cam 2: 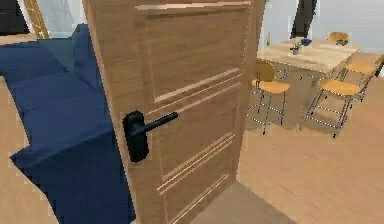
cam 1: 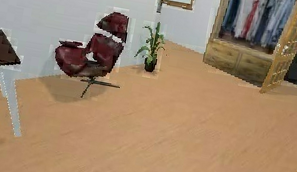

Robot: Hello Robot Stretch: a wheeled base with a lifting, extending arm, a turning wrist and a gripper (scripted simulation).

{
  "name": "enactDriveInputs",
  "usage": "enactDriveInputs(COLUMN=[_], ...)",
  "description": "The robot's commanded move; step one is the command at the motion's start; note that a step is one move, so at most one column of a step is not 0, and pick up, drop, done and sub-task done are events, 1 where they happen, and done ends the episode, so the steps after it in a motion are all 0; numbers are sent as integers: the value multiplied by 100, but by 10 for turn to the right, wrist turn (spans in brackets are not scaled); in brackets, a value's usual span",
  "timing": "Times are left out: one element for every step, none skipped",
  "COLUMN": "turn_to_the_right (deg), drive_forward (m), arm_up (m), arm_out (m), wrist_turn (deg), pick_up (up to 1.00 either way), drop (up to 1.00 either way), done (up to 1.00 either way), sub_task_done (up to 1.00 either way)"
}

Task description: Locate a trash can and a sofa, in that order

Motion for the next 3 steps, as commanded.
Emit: enactDriveInputs(turn_to_the_right=[0,450,30], drive_forward=[75,0,0], arm_up=[0,0,0], arm_out=[0,0,0], wrist_turn=[0,0,0], pick_up=[0,0,0], drop=[0,0,0], done=[0,0,0], sub_task_done=[0,0,0])
